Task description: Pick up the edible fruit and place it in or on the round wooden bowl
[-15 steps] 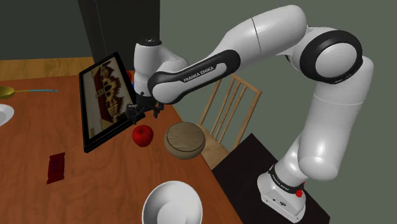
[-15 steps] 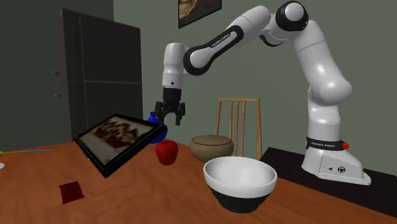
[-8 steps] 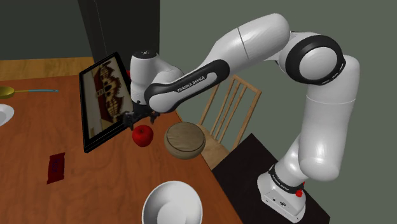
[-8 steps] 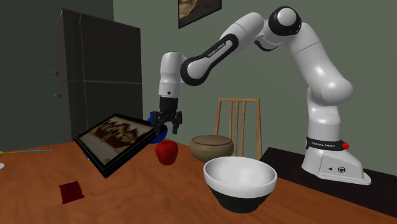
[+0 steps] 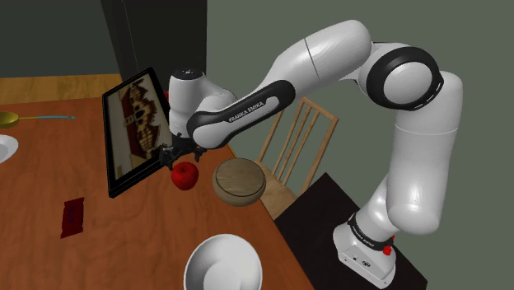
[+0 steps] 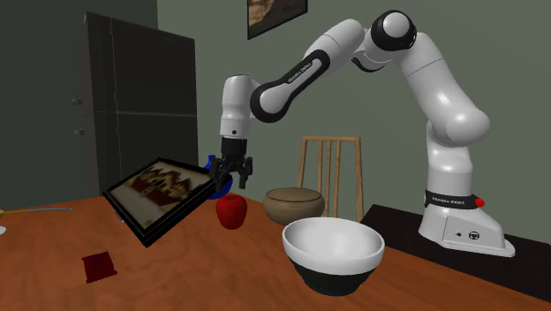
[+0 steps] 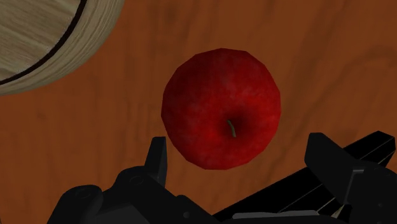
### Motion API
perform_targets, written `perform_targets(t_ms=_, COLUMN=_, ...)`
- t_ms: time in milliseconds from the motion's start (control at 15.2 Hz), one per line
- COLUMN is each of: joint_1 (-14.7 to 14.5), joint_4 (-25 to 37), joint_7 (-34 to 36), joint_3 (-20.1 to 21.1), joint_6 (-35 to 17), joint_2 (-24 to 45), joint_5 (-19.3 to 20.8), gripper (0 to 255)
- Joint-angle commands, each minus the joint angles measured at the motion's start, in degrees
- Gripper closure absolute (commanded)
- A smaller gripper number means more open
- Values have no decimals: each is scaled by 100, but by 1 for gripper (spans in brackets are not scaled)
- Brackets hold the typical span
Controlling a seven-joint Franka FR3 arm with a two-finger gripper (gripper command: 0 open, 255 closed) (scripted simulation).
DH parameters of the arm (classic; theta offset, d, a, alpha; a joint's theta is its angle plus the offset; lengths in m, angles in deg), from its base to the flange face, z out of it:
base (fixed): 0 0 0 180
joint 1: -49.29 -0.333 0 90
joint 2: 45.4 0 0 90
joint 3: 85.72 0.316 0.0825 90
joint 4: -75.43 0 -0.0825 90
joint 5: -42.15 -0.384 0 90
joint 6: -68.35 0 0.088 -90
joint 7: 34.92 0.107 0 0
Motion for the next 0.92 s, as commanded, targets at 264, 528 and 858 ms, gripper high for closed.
perform_targets(t_ms=264, joint_1=0, joint_4=0, joint_7=0, joint_3=0, joint_6=0, joint_2=0, joint_5=0, gripper=255)
perform_targets(t_ms=528, joint_1=0, joint_4=0, joint_7=0, joint_3=0, joint_6=0, joint_2=0, joint_5=0, gripper=255)
perform_targets(t_ms=858, joint_1=38, joint_4=68, joint_7=-61, joint_3=55, joint_6=235, joint_2=-177, joint_5=-94, gripper=255)
